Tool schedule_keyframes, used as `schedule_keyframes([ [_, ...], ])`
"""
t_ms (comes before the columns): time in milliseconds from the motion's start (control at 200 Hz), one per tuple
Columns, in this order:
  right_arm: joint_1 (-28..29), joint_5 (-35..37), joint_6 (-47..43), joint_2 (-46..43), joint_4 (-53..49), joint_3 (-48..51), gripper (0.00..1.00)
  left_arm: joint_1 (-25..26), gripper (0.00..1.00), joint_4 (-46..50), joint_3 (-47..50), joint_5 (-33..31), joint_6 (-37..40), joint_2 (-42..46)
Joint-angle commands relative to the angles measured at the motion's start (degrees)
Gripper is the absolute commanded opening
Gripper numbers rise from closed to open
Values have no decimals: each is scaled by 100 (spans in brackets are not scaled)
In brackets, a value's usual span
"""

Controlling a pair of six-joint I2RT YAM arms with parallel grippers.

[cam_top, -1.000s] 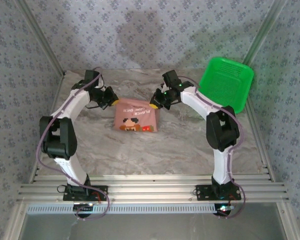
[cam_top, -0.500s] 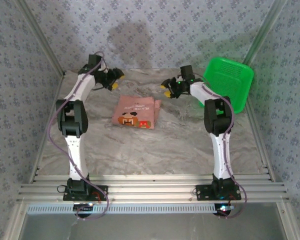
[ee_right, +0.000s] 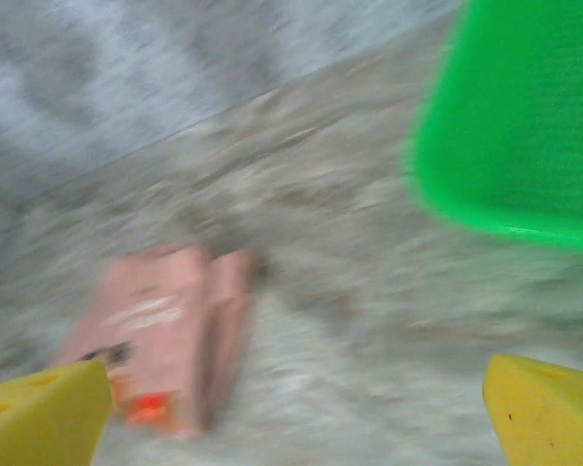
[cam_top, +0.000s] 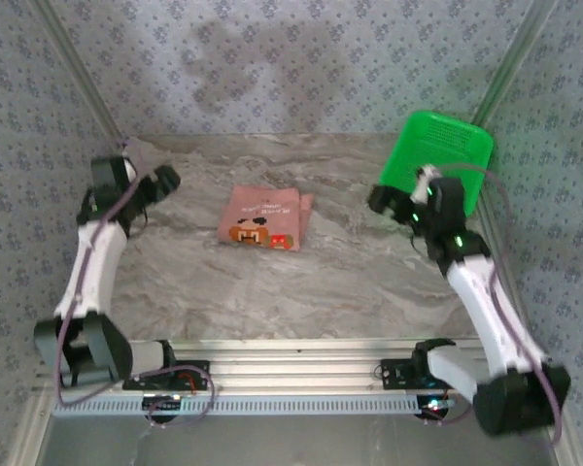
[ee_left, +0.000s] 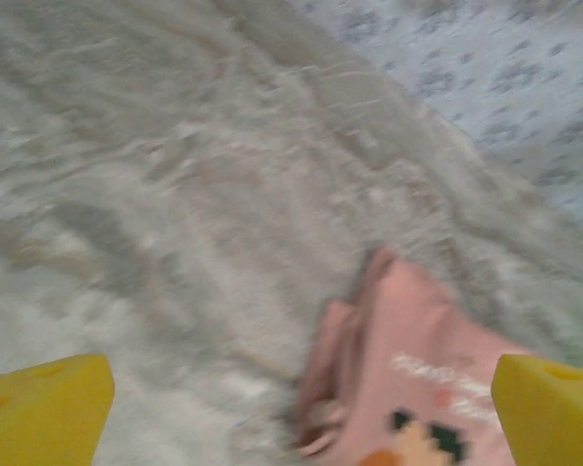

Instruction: Fold and stack the t-shirts

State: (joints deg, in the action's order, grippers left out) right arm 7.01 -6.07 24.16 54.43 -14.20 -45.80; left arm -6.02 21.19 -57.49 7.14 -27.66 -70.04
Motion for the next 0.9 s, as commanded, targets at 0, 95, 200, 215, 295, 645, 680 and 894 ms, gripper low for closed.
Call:
schedule_keyframes([
  [0,-161,2143,-1343,-374,1783,1985,100,2,100,-1690,1475,-1482,740,232],
  [95,-624,2318,-1469,-505,2819,2798,100,5,100,-3202,2551,-1576,1285,560],
  [200,-1035,1604,-1659,-38,4416,3405,100,9,100,-4989,3502,-1424,1840,525],
  [215,-1053,1463,-1748,72,4655,3477,100,9,100,-5065,3534,-1431,1877,465],
  [295,-1053,1120,-1958,808,5644,3587,100,6,100,-5461,3623,-1178,2012,69],
  [645,-976,1053,-2296,3224,6143,2430,100,276,100,-7382,3619,-890,2314,-1860],
  [680,-897,1151,-2360,3407,6718,2566,100,259,100,-7008,3538,-863,2317,-1759],
  [894,-852,961,-2509,3265,6047,2338,100,281,100,-7091,3542,-900,2335,-1771],
])
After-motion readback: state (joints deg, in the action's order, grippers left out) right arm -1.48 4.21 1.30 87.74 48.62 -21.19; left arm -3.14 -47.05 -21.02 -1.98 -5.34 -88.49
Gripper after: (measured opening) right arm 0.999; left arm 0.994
